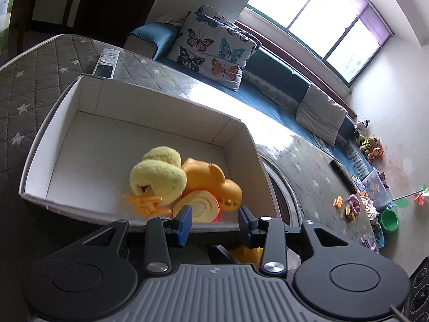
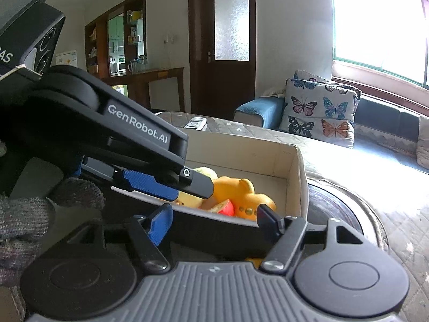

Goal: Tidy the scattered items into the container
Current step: 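Carry the fruit slice into the box and open the left tool, then lower the left tool onto the small white astronaut figure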

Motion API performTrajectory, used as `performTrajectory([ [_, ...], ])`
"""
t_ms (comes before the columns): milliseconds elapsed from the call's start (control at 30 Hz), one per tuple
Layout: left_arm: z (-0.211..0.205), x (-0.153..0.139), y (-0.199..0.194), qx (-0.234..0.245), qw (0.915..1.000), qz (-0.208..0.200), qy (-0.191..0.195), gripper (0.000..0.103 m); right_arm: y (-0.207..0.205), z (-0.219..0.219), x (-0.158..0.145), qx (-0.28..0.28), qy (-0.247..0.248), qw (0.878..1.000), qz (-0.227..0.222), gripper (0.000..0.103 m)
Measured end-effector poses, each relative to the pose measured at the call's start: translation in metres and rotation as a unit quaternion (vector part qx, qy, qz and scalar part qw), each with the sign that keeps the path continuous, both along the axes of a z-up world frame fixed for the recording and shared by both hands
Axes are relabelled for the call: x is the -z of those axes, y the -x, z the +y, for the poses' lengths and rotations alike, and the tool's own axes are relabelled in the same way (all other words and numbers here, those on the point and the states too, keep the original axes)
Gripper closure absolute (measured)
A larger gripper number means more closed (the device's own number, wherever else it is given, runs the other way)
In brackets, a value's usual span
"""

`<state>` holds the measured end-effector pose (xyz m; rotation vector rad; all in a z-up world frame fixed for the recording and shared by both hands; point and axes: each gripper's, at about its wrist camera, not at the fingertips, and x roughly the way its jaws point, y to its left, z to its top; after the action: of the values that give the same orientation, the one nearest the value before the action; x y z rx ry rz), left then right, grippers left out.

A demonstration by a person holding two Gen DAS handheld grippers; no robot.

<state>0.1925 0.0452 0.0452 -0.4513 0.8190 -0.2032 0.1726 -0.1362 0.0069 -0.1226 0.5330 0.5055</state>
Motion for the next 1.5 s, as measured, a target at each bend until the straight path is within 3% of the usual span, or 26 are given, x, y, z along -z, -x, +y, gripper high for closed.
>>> performTrajectory([
  [900, -0.019, 0.029, 0.046, 0.030, 0.9991, 0.024, -0.019, 0.063, 0.064, -0.014, 0.034, 0.025, 0.004, 0.999, 0.048, 0.027],
  [1500, -0.035, 0.042, 0.039, 0.042, 0.9977, 0.044, -0.029, 0.063, 0.072, -0.011, 0.048, 0.020, 0.007, 0.998, 0.067, 0.042],
])
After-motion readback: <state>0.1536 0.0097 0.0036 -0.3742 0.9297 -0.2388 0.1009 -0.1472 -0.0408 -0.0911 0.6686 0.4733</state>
